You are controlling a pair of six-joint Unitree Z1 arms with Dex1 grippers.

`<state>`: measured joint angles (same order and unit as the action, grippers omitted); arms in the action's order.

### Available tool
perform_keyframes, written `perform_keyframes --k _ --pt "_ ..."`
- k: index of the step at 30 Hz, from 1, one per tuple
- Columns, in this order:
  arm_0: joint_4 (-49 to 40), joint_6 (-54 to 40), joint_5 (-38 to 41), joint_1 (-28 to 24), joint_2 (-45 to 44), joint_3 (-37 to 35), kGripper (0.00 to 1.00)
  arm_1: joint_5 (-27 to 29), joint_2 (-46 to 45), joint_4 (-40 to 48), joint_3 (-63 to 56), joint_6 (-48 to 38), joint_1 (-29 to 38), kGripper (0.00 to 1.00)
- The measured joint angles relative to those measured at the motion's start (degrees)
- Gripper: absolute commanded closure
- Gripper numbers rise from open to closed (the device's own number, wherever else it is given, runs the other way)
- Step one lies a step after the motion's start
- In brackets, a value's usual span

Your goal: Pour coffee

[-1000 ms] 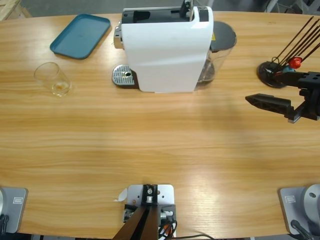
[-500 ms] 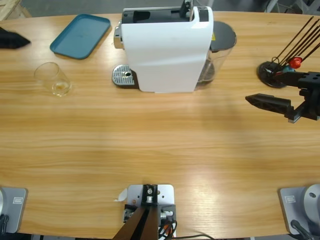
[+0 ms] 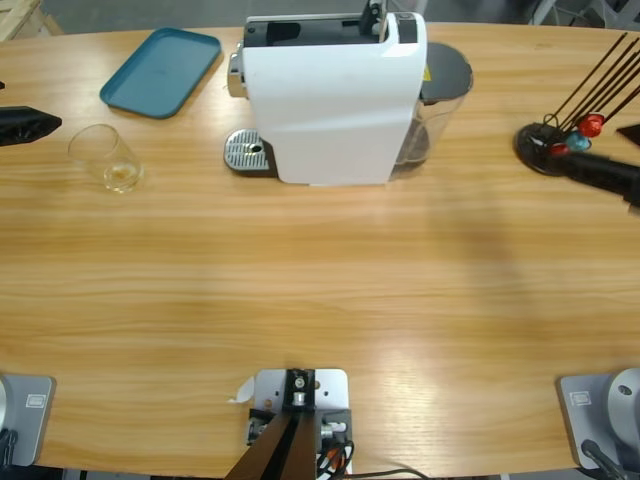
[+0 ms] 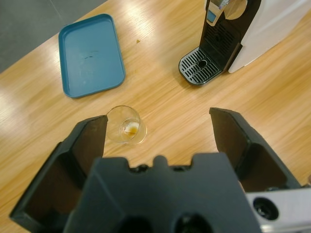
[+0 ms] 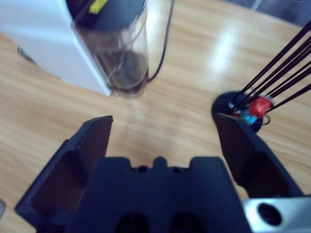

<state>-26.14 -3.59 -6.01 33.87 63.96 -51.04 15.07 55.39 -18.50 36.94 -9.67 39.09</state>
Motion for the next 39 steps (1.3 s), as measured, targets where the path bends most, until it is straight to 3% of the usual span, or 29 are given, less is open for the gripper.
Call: perform_keyframes --k 3,6,12,22,31,39 --pt "0.0 1.0 0.0 0.0 0.1 0.0 0.104 0.2 3.0 -0.9 1.9 0.0 0.0 0.237" --pt "0.0 2.0 -0.1 0.0 0.1 0.3 0.11 0.4 7.6 -3.2 3.9 -0.1 -1.6 0.237" --pt "0.0 4.9 -0.1 0.1 1.8 2.4 0.141 1.9 12.4 -5.7 6.9 -3.2 -14.0 0.234" --pt "4.0 5.4 -0.1 0.9 3.1 7.1 0.184 1.4 20.3 -6.0 8.6 -4.2 -15.4 0.179" --pt "4.3 5.6 -0.1 1.0 3.0 7.7 0.184 1.1 20.1 1.7 6.5 -13.0 -27.4 0.181" --pt "4.3 5.7 -0.5 1.0 3.0 7.7 0.184 -1.5 23.3 6.1 5.6 -13.5 -28.4 0.188"
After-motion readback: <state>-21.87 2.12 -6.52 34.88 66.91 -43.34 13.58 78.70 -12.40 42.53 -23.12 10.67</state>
